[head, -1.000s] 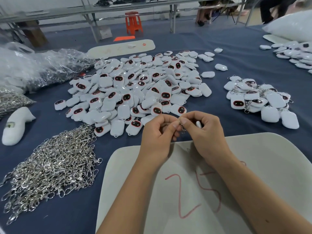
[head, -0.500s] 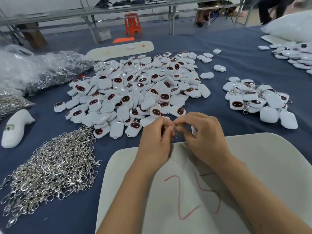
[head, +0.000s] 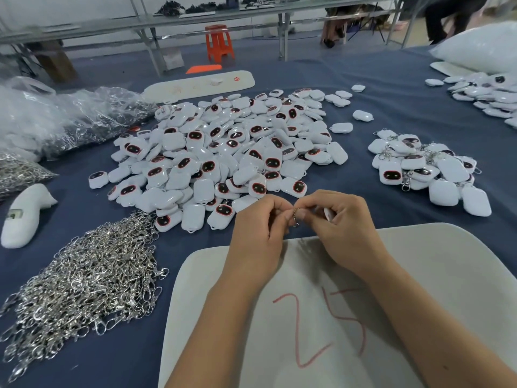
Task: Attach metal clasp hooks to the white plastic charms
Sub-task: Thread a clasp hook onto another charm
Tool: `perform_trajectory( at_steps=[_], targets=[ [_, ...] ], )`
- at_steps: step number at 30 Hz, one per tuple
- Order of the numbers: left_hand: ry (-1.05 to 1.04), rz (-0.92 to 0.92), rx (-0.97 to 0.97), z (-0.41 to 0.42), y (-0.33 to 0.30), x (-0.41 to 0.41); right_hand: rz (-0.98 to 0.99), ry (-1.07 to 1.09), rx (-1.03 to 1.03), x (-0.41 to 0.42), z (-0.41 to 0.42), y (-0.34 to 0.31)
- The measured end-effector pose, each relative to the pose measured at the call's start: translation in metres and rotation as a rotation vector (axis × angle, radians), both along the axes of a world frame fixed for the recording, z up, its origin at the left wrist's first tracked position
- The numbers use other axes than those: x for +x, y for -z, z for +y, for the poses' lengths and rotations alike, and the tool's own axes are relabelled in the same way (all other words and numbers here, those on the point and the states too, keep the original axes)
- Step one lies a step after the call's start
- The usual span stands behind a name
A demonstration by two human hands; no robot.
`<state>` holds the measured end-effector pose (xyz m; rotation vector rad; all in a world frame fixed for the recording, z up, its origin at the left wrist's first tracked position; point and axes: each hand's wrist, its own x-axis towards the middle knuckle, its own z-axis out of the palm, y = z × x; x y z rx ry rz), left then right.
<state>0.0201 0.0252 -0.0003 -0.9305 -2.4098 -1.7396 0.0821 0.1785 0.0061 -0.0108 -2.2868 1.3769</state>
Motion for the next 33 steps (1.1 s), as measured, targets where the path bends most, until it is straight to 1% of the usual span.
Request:
perform_trajectory(
  at_steps=[4, 10, 14, 20, 22, 25, 26, 27, 29, 30, 31, 33],
  targets=[
    [-0.033, 0.085, -0.021, 0.001, 0.002, 0.001, 0.015, 0.001, -0.068, 0.0, -0.001, 0.001],
    [-0.107, 0.106, 0.03, 0.01, 0.003, 0.007, 0.034, 0.039, -0.152, -0.001, -0.007, 0.0],
    [-0.158, 0.106, 0.04, 0.013, 0.003, 0.008, 0.068, 0.048, -0.114, -0.002, -0.01, 0.0],
    [-0.219, 0.095, 0.067, 0.015, 0.004, 0.012, 0.173, 0.122, 0.061, -0.003, -0.016, 0.003],
    [-0.225, 0.113, 0.035, 0.015, 0.004, 0.012, 0.173, 0.123, 0.066, -0.003, -0.015, 0.003],
    [-0.206, 0.153, -0.011, 0.012, 0.002, 0.011, 0.125, 0.144, 0.02, -0.002, -0.015, 0.003],
    [-0.187, 0.168, -0.023, 0.01, 0.002, 0.01, 0.076, 0.159, -0.035, -0.002, -0.013, 0.004],
    [-0.163, 0.175, -0.034, 0.009, 0.001, 0.009, 0.009, 0.156, -0.159, -0.002, -0.012, 0.004],
    [-0.125, 0.177, -0.056, 0.008, 0.001, 0.009, -0.084, 0.118, -0.514, -0.005, -0.008, 0.002],
    [-0.114, 0.184, -0.065, 0.007, 0.0, 0.009, -0.097, 0.102, -0.618, -0.006, -0.006, 0.001],
    [-0.101, 0.194, -0.07, 0.008, 0.0, 0.01, -0.098, 0.104, -0.633, -0.006, -0.005, 0.001],
    [-0.069, 0.21, -0.061, 0.008, 0.0, 0.011, -0.073, 0.123, -0.579, -0.006, -0.003, 0.0]
  ],
)
